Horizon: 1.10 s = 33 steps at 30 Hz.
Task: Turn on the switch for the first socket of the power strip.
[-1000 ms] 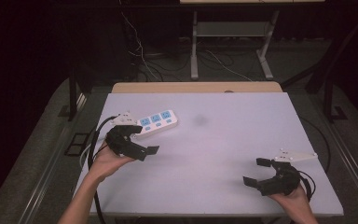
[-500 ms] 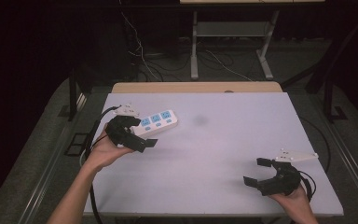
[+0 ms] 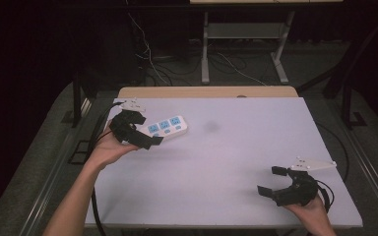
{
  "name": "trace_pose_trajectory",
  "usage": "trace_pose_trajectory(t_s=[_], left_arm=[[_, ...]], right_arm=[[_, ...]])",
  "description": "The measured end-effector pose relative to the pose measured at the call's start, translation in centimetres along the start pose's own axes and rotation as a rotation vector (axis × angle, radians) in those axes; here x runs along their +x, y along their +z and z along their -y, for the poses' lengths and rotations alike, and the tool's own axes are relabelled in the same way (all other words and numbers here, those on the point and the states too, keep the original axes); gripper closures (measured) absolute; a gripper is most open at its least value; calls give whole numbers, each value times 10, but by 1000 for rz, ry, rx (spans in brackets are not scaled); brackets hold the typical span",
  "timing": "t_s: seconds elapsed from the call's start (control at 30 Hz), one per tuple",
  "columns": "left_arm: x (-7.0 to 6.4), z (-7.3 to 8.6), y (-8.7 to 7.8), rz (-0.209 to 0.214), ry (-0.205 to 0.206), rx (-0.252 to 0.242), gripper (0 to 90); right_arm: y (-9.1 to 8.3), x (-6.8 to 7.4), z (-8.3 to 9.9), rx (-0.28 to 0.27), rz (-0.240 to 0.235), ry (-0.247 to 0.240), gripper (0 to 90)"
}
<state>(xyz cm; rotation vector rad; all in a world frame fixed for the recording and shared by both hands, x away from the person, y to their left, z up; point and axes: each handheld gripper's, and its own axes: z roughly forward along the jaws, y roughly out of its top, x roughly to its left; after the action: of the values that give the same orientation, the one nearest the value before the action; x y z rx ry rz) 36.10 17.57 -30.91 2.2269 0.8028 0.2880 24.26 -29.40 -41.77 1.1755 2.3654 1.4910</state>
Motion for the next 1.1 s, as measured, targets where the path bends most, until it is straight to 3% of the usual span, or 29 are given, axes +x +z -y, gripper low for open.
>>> trace_pose_trajectory(t_s=[0.6,0.9,1.1], left_arm=[[29,-13,3,-45,-25,19,79],[44,-11,15,-71,-41,28,240],[52,-9,22,-77,-41,32,422]], right_arm=[[0,0,0,4,4,1,1],[0,0,1,5,7,-1,1],[0,0,1,6,5,0,1]])
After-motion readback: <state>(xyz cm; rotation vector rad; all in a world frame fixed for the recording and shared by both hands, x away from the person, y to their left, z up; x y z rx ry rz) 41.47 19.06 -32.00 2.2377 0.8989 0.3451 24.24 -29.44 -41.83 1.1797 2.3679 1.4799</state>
